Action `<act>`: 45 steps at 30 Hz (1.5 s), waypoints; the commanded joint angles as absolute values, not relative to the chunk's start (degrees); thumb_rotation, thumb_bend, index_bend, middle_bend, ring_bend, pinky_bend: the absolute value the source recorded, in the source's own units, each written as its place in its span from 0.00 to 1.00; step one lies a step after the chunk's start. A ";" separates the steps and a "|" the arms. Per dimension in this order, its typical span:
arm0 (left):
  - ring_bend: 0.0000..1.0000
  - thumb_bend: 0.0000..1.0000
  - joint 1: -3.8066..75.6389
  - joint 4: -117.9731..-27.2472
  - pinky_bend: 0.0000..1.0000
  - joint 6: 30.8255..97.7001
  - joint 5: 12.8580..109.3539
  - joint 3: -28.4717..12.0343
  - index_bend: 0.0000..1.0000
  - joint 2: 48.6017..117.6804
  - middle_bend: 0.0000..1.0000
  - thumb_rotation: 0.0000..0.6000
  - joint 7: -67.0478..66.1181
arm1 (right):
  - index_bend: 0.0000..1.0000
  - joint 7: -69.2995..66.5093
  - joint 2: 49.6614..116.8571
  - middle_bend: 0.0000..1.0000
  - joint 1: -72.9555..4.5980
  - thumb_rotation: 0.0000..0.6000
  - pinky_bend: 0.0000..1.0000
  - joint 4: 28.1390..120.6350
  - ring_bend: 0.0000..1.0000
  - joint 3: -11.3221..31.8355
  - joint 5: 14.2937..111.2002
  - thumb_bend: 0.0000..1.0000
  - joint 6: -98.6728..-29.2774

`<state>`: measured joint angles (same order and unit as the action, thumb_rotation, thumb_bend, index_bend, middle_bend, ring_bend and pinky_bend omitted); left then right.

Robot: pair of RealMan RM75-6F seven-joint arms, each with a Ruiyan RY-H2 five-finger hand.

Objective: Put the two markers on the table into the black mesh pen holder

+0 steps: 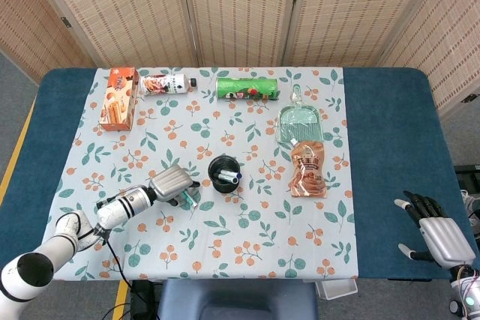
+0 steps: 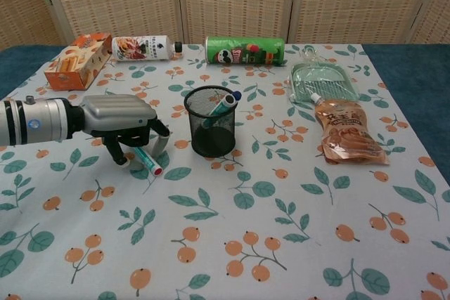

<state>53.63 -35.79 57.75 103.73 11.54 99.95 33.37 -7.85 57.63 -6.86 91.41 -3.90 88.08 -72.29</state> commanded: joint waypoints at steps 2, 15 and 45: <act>0.94 0.30 53.11 -35.78 0.96 58.70 103.53 11.62 0.62 100.09 0.99 1.00 32.95 | 0.12 -7.96 57.60 0.00 -6.82 1.00 0.00 91.37 0.00 -3.91 88.17 0.21 -72.41; 0.95 0.31 47.02 -66.85 0.97 68.91 93.38 3.71 0.64 80.20 0.99 1.00 26.74 | 0.12 -8.86 57.39 0.00 -6.83 1.00 0.00 91.34 0.00 -4.46 89.75 0.21 -72.90; 0.95 0.33 49.56 -102.13 0.97 59.18 50.61 -19.10 0.62 81.31 1.00 1.00 20.85 | 0.12 -11.93 56.79 0.00 -6.87 1.00 0.00 90.66 0.00 -5.26 92.14 0.21 -74.43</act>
